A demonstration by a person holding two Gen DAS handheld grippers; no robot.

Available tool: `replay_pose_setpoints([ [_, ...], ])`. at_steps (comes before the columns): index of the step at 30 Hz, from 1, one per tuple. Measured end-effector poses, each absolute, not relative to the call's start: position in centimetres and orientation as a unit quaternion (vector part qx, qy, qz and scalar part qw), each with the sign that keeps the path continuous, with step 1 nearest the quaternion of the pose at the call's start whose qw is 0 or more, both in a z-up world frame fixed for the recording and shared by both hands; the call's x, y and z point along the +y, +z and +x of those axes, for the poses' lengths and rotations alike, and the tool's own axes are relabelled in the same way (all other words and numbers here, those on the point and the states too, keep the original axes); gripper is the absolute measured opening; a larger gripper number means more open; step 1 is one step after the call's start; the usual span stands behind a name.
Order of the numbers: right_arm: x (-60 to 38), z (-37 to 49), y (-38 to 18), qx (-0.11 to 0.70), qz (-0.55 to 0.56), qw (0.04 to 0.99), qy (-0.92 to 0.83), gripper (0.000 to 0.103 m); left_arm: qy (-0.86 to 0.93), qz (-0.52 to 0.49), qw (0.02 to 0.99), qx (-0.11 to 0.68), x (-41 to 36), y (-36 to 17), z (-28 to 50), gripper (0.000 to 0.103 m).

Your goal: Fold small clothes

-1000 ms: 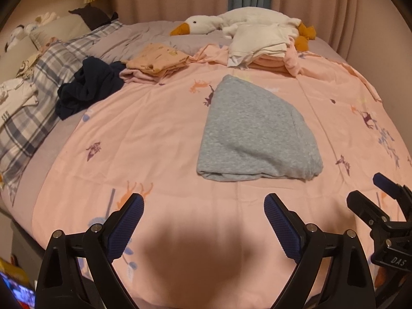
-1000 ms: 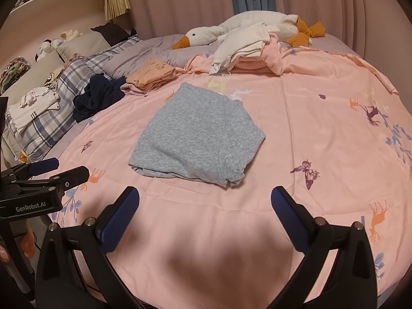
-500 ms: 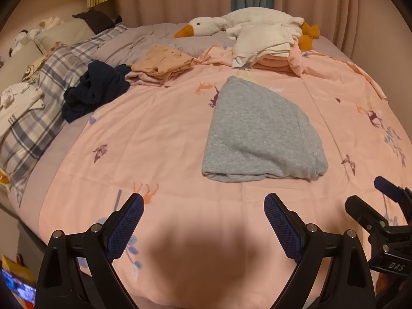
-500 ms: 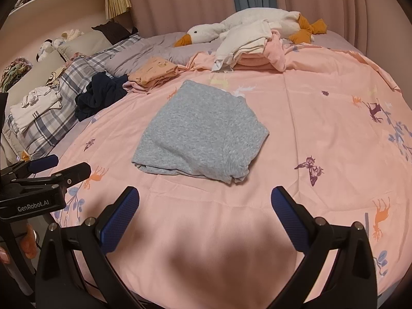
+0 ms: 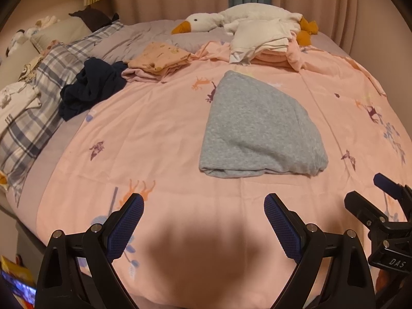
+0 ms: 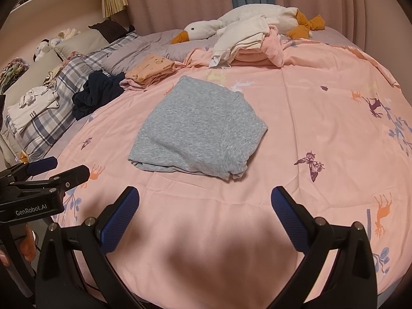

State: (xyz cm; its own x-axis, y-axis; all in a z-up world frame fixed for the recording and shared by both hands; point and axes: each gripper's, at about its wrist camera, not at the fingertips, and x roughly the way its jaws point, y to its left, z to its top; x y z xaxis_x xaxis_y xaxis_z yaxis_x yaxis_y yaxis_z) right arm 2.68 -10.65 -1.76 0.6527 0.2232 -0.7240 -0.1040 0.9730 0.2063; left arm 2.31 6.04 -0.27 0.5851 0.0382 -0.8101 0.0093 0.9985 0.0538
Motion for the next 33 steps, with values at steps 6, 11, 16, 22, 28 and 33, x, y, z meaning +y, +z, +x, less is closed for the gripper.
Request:
replay_pose_setpoints([
  [6, -10.62, 2.71, -1.86, 0.406, 0.073, 0.907, 0.089, 0.103, 0.006, 0.025, 0.889, 0.456, 6.05, -0.3, 2.28, 0.094],
  [11, -10.62, 2.71, -1.86, 0.406, 0.072, 0.907, 0.09, 0.103, 0.006, 0.025, 0.889, 0.457, 6.03, -0.32, 2.25, 0.094],
  [16, -10.51, 2.65, -1.86, 0.406, 0.069, 0.907, 0.09, 0.103, 0.003, 0.024, 0.889, 0.458, 6.17, -0.43, 2.31, 0.094],
  [22, -10.52, 2.58, -1.75, 0.405, 0.071, 0.907, 0.091, 0.103, 0.002, 0.023, 0.889, 0.458, 6.21, -0.44, 2.31, 0.094],
  [28, -10.4, 2.51, -1.63, 0.405, 0.072, 0.907, 0.091, 0.103, 0.002, 0.023, 0.889, 0.457, 6.18, -0.44, 2.31, 0.094],
  [33, -10.32, 2.45, -1.56, 0.402, 0.073, 0.908, 0.093, 0.103, 0.002, 0.024, 0.889, 0.457, 6.11, -0.44, 2.34, 0.094],
])
